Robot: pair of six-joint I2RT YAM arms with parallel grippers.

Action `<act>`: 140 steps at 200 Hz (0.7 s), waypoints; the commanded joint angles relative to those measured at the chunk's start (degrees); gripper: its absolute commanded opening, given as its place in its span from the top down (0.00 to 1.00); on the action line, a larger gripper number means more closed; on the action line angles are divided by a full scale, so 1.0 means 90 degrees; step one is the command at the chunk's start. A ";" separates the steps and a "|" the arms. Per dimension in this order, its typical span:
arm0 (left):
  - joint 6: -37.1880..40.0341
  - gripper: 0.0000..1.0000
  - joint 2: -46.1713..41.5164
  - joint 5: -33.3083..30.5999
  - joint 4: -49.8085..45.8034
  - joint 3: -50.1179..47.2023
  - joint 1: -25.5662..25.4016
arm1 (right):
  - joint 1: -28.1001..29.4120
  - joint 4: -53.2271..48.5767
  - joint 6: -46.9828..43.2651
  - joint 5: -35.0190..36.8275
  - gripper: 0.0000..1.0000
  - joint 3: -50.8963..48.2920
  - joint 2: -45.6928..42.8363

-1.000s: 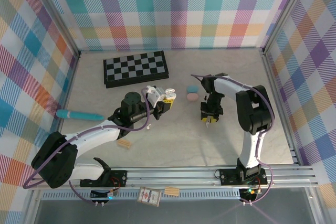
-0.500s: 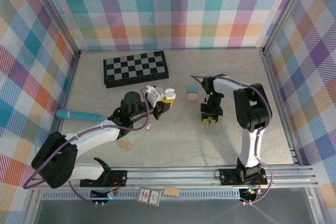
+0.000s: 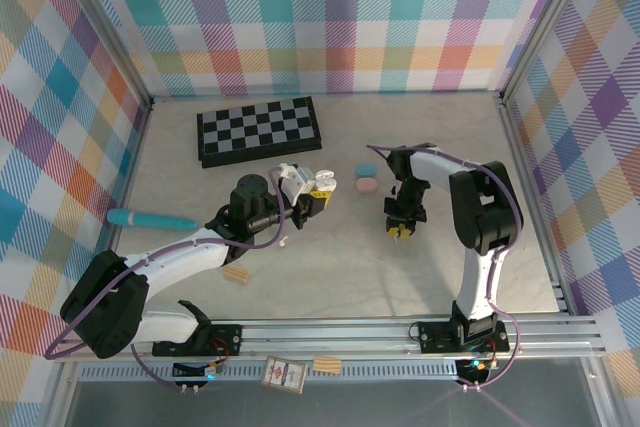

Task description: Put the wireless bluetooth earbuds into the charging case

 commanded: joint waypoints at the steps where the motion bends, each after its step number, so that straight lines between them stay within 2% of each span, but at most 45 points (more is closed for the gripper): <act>1: -0.0116 0.88 0.0084 0.0163 0.0185 0.0139 0.0041 | -0.0034 0.0463 0.0113 -0.0030 0.78 -0.0242 -0.0516; 35: -0.0140 0.88 0.0246 0.0173 0.0243 0.0266 -0.0046 | -0.0030 0.1128 0.0137 -0.0245 0.78 -0.0583 -0.1562; 90: -0.0437 0.88 0.0714 -0.0067 0.0693 0.0459 -0.0290 | -0.0033 0.2734 0.0386 -0.0660 0.78 -0.1273 -0.3777; 140: -0.0514 0.88 0.1250 -0.0128 0.1094 0.0772 -0.0554 | -0.0017 0.3931 0.0598 -0.1522 0.78 -0.1740 -0.5205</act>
